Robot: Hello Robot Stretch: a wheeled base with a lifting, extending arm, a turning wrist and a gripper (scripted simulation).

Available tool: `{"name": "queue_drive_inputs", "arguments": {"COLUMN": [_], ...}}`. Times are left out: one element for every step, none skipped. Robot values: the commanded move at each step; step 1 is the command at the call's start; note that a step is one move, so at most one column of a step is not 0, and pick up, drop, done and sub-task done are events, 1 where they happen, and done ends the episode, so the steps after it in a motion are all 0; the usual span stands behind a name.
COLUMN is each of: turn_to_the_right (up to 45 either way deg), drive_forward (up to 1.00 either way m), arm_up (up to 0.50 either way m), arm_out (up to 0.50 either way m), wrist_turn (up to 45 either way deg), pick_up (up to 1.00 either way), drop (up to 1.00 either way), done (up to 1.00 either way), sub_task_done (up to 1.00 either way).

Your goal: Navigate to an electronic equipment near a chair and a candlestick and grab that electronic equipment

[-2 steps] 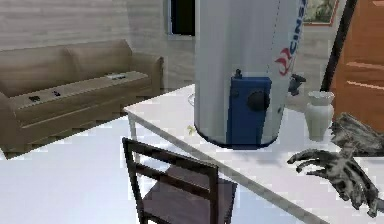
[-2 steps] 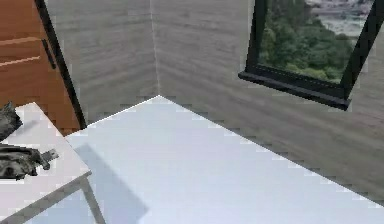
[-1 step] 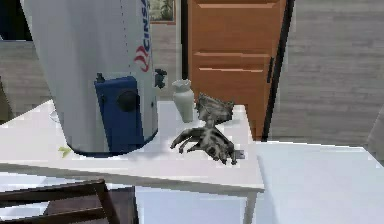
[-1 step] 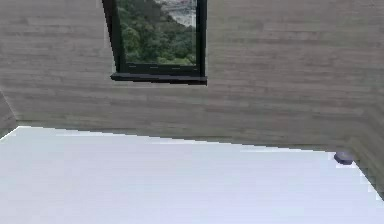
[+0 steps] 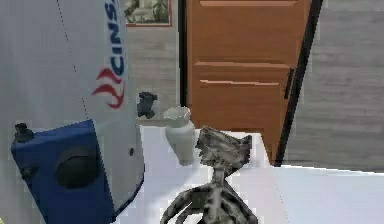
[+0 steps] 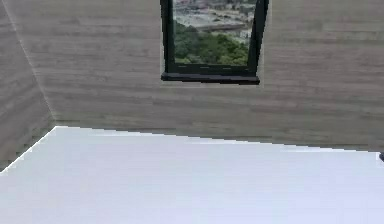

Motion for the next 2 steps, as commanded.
{"name": "queue_drive_inputs", "arguments": {"turn_to_the_right": [-45.0,-24.0], "drive_forward": [0.00,0.00], "arm_up": [0.00,0.00], "arm_out": [0.00,0.00], "wrist_turn": [0.0,0.0], "pick_up": [0.00,0.00], "drop": [0.00,0.00], "done": [0.00,0.00], "sub_task_done": [0.00,0.00]}}
